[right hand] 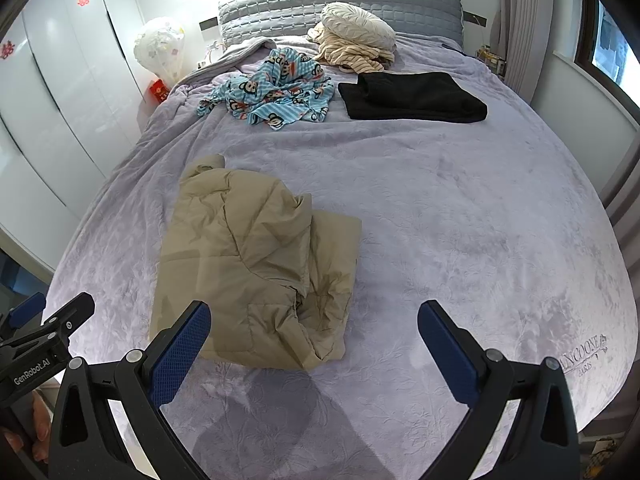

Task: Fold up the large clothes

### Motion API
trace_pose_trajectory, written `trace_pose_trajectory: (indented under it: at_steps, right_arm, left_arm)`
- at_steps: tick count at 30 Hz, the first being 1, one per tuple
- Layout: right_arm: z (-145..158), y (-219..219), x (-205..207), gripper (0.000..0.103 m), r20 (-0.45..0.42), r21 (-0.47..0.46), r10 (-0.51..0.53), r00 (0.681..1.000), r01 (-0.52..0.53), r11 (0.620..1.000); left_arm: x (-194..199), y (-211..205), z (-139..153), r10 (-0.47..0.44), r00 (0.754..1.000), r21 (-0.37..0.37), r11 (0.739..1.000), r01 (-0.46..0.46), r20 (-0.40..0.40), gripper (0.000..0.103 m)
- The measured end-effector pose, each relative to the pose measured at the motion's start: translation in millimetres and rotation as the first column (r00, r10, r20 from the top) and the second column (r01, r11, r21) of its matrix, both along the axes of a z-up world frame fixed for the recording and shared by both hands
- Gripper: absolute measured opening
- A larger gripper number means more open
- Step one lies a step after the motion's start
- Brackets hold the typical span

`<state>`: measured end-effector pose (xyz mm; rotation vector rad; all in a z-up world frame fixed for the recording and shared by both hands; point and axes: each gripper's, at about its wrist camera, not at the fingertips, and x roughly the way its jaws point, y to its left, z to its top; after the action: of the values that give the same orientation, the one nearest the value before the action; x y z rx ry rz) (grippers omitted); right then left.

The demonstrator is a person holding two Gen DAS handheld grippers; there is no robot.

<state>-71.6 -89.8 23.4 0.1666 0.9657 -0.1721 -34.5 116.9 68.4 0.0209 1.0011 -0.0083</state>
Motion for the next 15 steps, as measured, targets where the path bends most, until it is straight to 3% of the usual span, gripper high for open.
trace_pose_trajectory:
  at_steps: [15]
  right_arm:
    - [0.8, -1.4, -1.1, 0.103, 0.000, -0.002, 0.004, 1.000, -0.004, 1.000]
  left_arm:
    - [4.6, 2.5, 0.6, -0.008, 1.000, -0.006, 1.000, 0.008, 0.000, 0.103]
